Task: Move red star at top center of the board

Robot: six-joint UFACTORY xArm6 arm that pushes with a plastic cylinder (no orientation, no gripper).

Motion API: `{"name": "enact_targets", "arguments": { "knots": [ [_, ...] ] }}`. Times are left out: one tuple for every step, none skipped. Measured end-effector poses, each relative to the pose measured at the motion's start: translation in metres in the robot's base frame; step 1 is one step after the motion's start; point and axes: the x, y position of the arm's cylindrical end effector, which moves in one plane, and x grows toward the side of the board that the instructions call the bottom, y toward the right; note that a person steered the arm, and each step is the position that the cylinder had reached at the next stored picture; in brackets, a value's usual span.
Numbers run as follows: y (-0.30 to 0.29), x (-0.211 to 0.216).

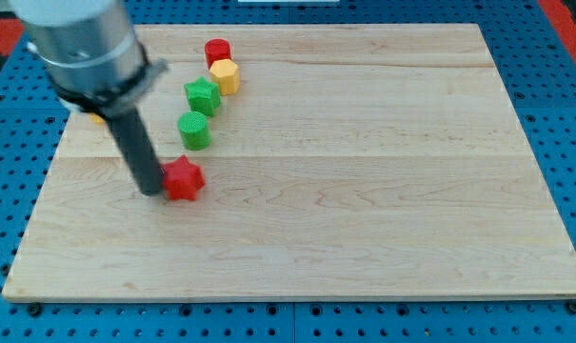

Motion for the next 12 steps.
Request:
{"name": "enact_targets", "arguments": {
  "knots": [
    [0.108, 0.004],
    [0.138, -0.025],
    [0.153, -0.001],
    [0.143, 0.054],
    [0.096, 0.007],
    [0.097, -0.045],
    [0.089, -0.029],
    [0.058, -0.04],
    [0.081, -0.09],
    [0.085, -0.147],
    [0.084, -0.154],
    [0.055, -0.152]
  ]
}}
